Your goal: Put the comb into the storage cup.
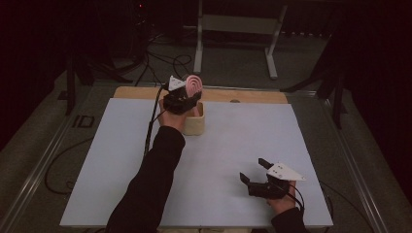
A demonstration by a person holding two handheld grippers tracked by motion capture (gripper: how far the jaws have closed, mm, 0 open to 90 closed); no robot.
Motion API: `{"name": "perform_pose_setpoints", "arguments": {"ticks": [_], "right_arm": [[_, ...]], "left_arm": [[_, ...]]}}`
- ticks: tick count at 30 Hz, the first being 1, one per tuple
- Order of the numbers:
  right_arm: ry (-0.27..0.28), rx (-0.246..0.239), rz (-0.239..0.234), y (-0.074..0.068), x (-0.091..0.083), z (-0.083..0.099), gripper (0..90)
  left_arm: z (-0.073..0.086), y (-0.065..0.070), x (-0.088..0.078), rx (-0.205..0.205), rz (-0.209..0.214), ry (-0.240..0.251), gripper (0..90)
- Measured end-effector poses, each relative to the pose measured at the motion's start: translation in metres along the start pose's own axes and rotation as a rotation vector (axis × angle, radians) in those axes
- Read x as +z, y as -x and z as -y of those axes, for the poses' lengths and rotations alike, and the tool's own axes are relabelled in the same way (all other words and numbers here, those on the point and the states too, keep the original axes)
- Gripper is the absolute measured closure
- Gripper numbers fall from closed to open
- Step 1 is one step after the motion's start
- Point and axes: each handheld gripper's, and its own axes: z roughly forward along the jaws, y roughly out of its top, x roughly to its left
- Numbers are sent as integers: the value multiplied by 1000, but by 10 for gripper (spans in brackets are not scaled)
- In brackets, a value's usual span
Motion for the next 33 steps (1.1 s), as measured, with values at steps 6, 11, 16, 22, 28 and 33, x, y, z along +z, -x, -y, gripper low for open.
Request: {"name": "perform_pose_setpoints", "arguments": {"ticks": [6,11,16,22,28,33], "right_arm": [[-4,-1,2,0,1,0,106],[-4,-3,-1,0,1,0,106],[-6,-2,0,0,1,0,106],[-5,-2,0,0,1,0,106],[-7,-4,0,0,2,0,106],[-8,-7,0,-1,2,0,106]], "left_arm": [[6,-1,1,-17,4,0,619],[15,-2,5,-25,4,-21,620],[18,-1,8,-19,3,-30,618],[20,0,10,-26,5,-39,613],[20,-3,10,-30,1,-41,614],[20,-7,10,-36,-12,-48,616]]}}
